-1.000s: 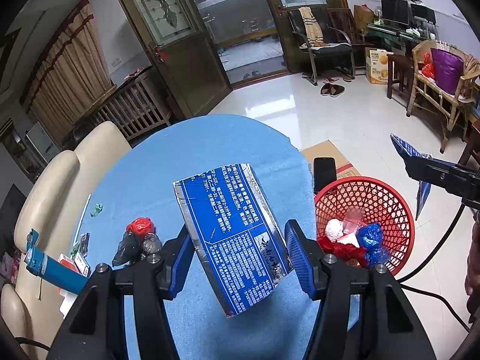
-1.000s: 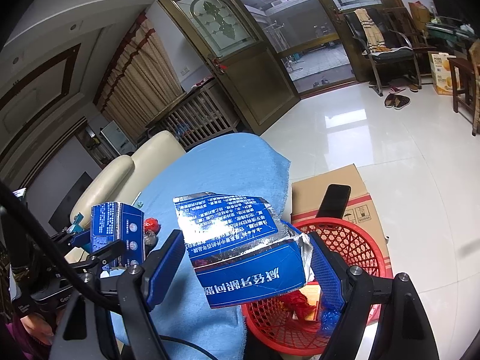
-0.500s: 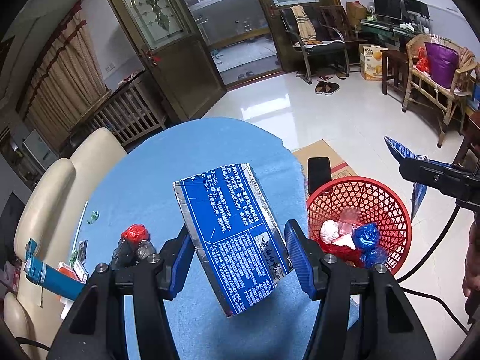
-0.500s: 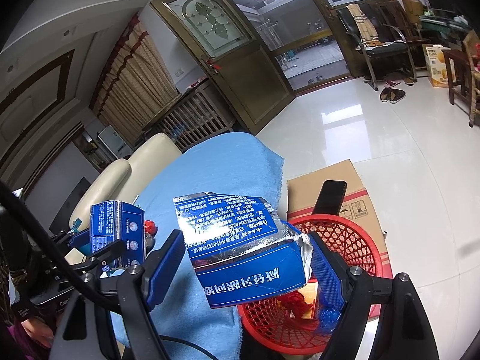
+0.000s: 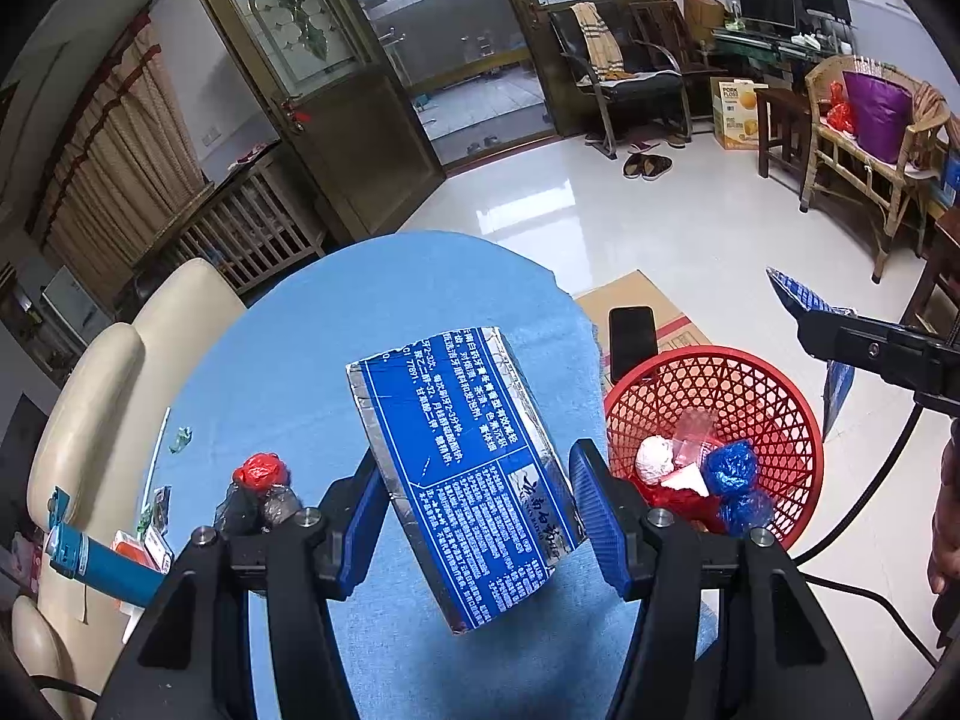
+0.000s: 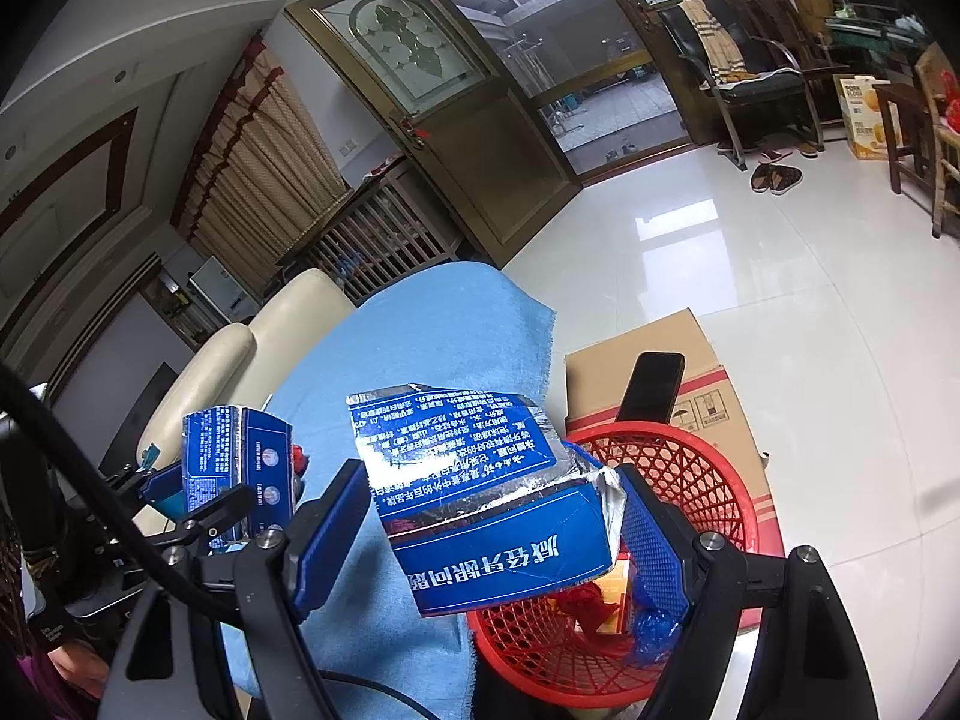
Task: Collect trash
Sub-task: 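Carry the blue carton and blue box over the red basket, then open both tools to drop the blue carton and box into the basket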
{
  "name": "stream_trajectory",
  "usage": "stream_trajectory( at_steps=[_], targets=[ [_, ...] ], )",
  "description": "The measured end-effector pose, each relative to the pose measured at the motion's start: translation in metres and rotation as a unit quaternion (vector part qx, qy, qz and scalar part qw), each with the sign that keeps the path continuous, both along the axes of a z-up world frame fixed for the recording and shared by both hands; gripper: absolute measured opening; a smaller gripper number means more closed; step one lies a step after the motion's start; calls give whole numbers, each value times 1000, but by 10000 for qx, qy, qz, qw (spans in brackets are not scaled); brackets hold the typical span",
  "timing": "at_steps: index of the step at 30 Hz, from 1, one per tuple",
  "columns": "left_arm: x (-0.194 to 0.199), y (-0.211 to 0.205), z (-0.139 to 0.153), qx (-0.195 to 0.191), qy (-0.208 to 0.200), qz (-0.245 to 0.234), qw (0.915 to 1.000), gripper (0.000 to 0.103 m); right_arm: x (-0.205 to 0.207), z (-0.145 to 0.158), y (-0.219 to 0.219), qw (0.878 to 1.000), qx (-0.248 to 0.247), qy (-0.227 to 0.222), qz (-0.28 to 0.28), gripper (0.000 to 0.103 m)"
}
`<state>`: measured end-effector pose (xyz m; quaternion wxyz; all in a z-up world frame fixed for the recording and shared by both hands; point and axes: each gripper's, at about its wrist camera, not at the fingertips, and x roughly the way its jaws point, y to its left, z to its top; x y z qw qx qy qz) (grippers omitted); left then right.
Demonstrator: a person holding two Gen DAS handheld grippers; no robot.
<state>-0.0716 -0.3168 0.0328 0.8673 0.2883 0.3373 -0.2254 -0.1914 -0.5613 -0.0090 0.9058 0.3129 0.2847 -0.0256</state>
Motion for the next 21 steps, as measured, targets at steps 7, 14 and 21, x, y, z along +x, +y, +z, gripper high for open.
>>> stream_trajectory(
  at_steps=[7, 14, 21],
  targets=[
    [1, -7, -3, 61, 20, -53, 10000, 61, 1, -3, -5, 9999, 77, 46, -45, 83],
    [2, -18, -7, 62, 88, -156, 9998, 61, 2, -8, -9, 9998, 133, 98, -88, 83],
    [5, -32, -14, -166, 455, -426, 9979, 61, 3, -20, -18, 9990, 330, 254, -163, 84]
  ],
)
